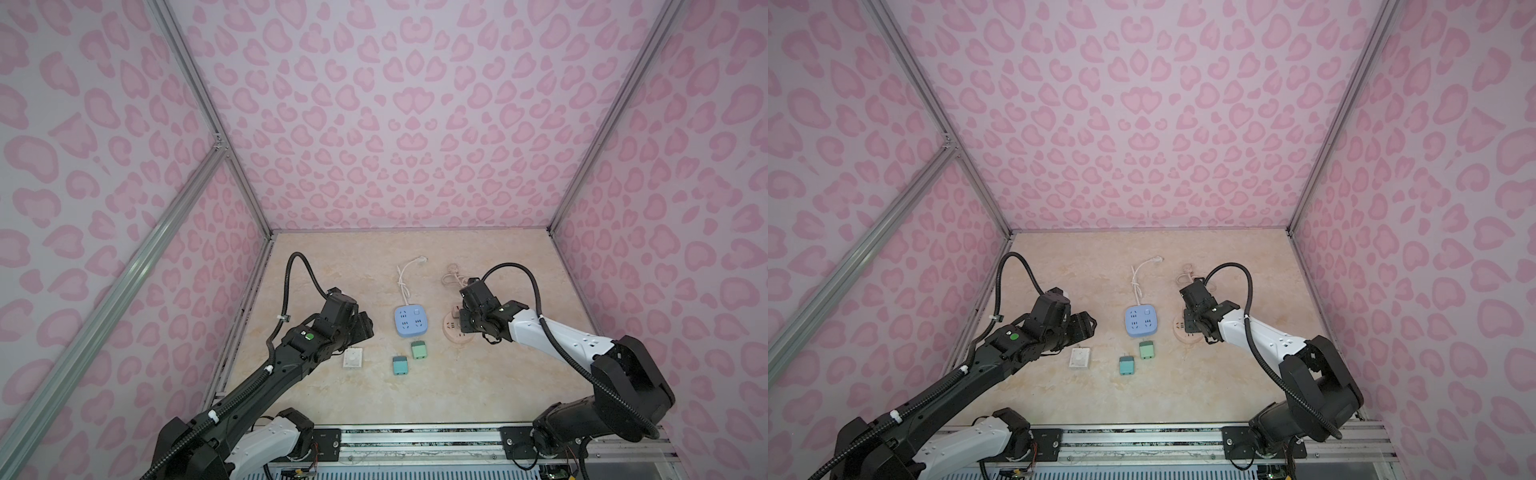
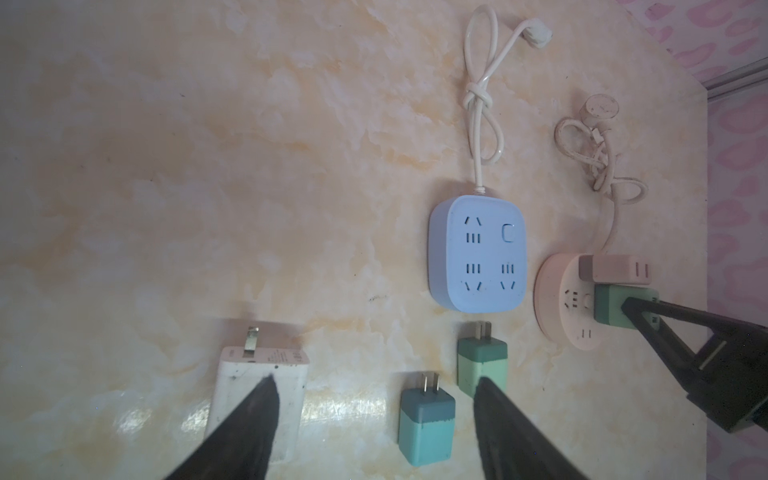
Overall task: Insert the plug
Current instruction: 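Lower the green adapter into a free round strip socket and press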
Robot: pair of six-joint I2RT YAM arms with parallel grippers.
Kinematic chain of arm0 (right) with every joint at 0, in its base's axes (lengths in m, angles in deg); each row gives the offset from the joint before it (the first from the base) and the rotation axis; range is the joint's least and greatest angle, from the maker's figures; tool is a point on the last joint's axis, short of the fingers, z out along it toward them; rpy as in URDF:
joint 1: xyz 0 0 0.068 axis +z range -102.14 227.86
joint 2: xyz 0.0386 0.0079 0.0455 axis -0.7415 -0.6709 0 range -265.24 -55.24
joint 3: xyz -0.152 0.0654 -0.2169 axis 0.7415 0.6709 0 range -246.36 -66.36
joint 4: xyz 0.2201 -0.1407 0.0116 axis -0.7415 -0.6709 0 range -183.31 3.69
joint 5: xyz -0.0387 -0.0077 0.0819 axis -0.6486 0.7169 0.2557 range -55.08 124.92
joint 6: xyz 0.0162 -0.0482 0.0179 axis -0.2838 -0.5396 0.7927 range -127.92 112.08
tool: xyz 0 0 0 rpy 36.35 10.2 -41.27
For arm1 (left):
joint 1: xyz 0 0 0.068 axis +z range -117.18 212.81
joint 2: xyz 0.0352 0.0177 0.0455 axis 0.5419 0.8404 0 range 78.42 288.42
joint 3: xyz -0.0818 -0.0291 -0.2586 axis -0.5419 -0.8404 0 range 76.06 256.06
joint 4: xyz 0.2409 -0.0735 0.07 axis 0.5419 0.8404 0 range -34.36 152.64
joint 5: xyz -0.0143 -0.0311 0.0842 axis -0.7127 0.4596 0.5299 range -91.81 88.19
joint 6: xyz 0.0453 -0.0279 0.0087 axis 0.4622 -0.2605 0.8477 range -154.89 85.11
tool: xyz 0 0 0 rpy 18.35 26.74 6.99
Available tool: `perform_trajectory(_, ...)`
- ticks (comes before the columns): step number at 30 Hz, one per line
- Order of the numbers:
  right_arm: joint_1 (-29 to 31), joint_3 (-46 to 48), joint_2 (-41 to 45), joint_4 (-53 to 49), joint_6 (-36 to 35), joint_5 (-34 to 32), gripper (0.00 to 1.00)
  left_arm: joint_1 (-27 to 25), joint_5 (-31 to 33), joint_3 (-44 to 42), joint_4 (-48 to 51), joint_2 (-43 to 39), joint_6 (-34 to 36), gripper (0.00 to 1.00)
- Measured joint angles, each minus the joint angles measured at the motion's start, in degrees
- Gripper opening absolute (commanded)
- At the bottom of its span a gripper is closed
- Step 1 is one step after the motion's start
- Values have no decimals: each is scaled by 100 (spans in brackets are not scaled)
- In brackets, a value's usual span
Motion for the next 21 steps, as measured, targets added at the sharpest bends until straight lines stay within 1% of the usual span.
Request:
perform_trajectory(8, 79, -142, -166, -216, -2, -122, 0, 0, -2, -76, -13, 17, 2, 77)
perform_trajectory(21, 79, -295, -133, -389, 35, -116, 0, -2, -44, -61, -74, 22, 74, 79)
